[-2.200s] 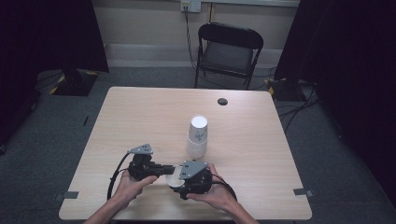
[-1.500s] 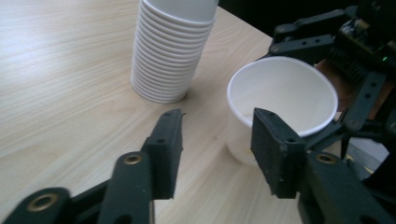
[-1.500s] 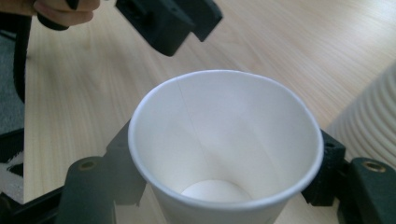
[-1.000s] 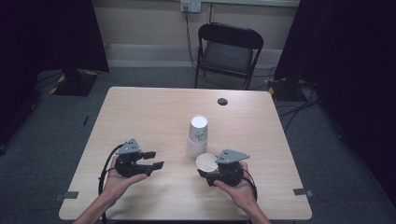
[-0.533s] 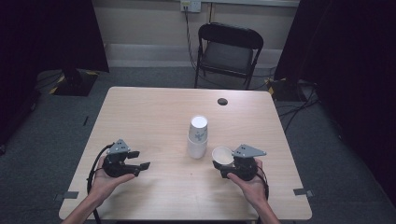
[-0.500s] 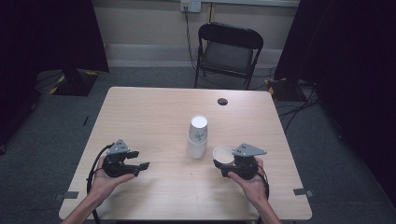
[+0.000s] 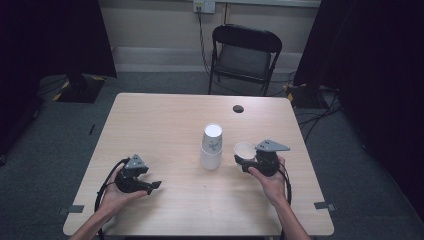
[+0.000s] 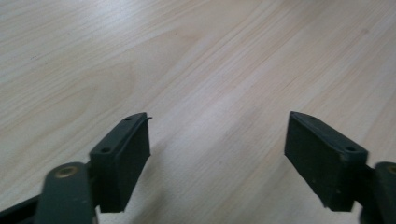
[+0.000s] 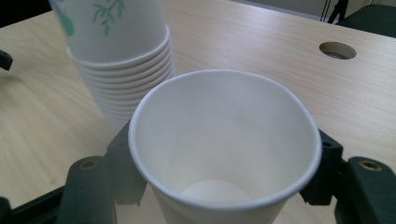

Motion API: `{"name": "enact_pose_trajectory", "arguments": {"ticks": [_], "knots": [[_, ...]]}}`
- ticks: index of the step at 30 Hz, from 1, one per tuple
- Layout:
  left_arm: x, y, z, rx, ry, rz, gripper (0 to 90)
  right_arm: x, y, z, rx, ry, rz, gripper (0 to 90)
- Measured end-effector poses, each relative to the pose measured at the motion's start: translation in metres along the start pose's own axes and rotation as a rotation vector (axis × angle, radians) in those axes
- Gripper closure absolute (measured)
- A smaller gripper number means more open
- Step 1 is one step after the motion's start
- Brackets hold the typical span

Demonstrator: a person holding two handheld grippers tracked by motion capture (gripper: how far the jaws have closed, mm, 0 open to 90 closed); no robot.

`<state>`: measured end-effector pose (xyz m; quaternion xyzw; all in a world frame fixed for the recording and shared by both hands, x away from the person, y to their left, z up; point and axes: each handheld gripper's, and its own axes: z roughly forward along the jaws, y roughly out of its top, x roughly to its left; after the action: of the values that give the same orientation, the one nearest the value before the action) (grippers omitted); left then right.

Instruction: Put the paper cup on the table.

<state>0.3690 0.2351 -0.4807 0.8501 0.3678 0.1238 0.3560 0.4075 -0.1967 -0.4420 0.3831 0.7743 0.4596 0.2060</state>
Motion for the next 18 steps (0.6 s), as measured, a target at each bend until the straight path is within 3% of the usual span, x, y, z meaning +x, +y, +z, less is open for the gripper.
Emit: {"name": "enact_pose_trajectory", "arguments": {"ticks": [5,7,9,15,18], "knots": [[0.005,-0.007,0.004,0.030,0.040,0.020,18.1,-0.008,0.002,0.016,0.007,-0.034,0.000,31.7],[0.004,-0.010,0.006,0.026,0.033,0.031,17.6,-0.011,0.004,0.021,0.009,-0.036,0.004,31.6],[0.004,-0.012,0.006,0.019,0.033,0.044,16.1,-0.015,0.008,0.024,0.008,-0.049,0.005,31.6],[0.004,-0.021,0.008,-0.046,0.045,0.024,10.4,-0.026,0.016,0.040,0.022,-0.076,0.016,30.7],[0.005,-0.021,0.008,-0.044,0.050,0.019,7.5,-0.027,0.014,0.050,0.029,-0.078,0.024,29.9]]}}
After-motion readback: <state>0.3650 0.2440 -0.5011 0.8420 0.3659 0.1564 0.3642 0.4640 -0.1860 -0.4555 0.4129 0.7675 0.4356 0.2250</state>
